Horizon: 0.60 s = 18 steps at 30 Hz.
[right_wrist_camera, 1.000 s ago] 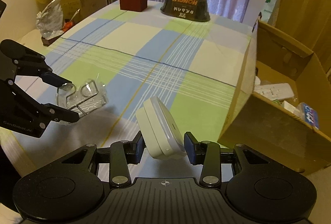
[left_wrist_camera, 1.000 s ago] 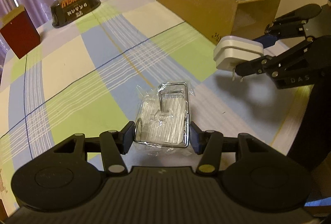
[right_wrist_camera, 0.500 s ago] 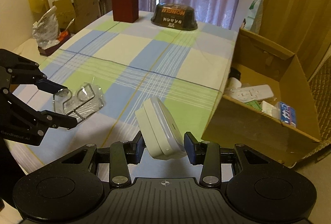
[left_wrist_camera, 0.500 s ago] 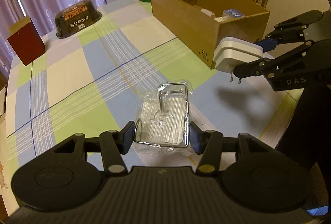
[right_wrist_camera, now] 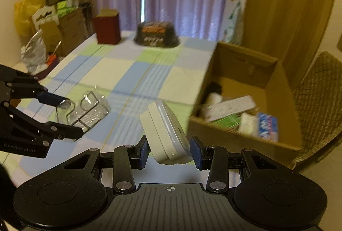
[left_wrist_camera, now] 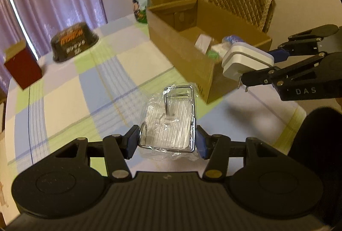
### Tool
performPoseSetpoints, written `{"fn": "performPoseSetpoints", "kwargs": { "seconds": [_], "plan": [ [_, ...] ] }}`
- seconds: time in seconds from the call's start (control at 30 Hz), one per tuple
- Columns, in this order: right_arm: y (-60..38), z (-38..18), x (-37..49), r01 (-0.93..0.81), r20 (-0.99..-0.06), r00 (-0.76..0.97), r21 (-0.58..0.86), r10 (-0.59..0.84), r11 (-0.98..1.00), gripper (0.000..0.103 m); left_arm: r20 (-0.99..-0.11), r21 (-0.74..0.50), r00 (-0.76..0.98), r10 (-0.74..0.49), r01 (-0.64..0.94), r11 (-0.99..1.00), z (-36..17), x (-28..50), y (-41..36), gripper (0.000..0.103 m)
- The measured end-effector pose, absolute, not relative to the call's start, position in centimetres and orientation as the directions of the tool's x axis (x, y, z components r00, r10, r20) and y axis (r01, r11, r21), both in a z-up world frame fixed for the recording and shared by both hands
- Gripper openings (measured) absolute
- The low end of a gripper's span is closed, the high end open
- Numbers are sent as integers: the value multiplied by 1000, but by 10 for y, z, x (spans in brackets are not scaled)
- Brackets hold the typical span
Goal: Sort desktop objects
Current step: 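Carry the bagged wire rack and white plug over the cardboard box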
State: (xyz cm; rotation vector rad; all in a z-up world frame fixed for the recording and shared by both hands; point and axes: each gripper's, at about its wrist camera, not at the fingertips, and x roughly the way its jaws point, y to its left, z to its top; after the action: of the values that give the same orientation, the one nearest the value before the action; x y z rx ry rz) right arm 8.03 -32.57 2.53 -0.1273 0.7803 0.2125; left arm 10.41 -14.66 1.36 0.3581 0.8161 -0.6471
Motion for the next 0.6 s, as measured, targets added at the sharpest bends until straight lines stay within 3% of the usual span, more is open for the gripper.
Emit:
{"fn": "performPoseSetpoints", "kwargs": {
  "seconds": [0.6],
  "plan": [
    [-426, 55, 148, -65, -681, 732, -43, 18, 997, 40, -700, 38, 524, -486, 706, 707, 52, 167, -268, 49]
  ]
}}
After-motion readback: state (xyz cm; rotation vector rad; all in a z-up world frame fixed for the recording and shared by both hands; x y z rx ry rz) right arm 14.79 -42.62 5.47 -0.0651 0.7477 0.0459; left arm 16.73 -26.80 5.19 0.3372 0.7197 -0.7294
